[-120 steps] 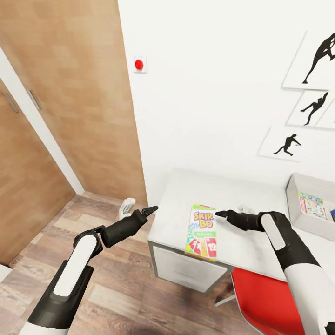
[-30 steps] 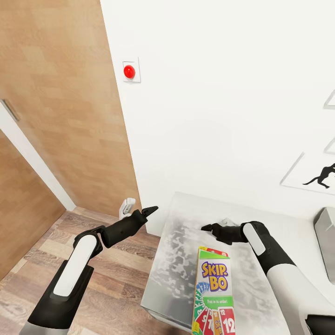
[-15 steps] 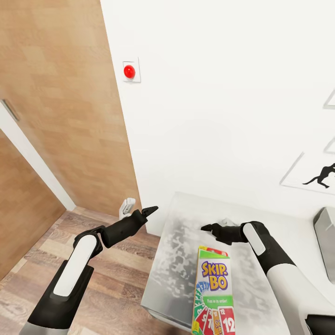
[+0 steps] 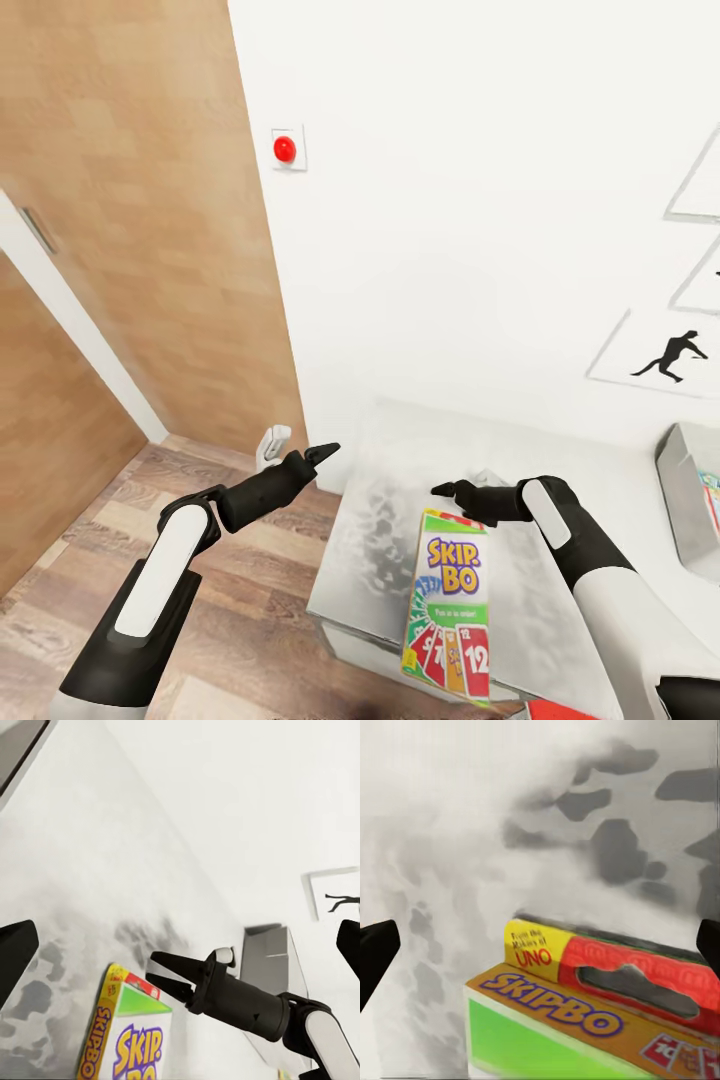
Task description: Put all the toys in the child's room - the three board games (two on the bed and one on the table), the two jigsaw puzzles on the table, and the tennis ball on the table - inside the toy box on the table in the child's room.
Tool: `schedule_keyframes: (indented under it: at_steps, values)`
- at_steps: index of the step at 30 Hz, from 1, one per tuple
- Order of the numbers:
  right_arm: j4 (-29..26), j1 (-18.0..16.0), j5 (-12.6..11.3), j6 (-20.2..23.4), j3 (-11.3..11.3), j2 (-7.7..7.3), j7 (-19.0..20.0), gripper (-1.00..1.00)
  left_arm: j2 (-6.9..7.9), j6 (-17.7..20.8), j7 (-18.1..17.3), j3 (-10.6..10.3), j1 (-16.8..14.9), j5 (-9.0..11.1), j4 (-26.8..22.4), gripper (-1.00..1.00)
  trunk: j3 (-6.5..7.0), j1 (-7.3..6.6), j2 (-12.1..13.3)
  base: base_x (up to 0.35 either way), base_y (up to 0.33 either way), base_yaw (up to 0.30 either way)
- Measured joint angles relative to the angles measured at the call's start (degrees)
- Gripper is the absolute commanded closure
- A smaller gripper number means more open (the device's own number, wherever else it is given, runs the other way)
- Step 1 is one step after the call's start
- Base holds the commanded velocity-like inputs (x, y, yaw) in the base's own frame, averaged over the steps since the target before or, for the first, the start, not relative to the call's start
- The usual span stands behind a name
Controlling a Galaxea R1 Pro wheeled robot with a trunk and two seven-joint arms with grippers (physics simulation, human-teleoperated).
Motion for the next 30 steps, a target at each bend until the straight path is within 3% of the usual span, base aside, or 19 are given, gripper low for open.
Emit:
schedule_keyframes:
  at_steps: [30]
  values:
    - [0.16, -0.09, 0.52, -0.28, 0.07, 0.08, -0.05, -1.00, 0.00, 0.00, 0.00, 0.03, 0.01, 0.00, -0.01, -1.00, 0.00, -0.03, -0.02, -0.014, 0.000, 0.000]
